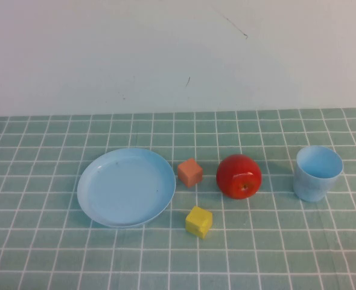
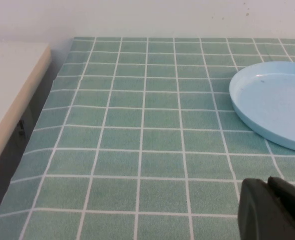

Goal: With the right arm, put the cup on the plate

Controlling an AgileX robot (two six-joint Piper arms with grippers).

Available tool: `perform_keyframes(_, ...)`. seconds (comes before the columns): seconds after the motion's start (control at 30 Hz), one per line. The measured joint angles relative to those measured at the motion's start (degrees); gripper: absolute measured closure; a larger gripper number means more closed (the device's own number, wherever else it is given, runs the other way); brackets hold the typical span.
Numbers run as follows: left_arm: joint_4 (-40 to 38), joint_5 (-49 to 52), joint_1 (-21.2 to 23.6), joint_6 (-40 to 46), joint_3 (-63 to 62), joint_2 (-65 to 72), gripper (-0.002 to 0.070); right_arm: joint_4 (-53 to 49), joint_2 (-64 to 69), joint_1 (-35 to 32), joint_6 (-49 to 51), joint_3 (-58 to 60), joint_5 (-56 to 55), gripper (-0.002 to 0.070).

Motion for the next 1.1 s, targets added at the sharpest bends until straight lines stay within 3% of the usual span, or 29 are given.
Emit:
perform_keyframes(0.73,0.0,0.0,0.0,0.12,0.0,0.0,0.0678,-1.37,0.0,0.0,0.0,0.0,-0.41,0.0678)
perform_keyframes(1.1,0.0,0.0,0.0,0.12,0.0,0.0,0.0678,-5.25,0.0,0.0,0.0,0.0,-15.0,0.0678)
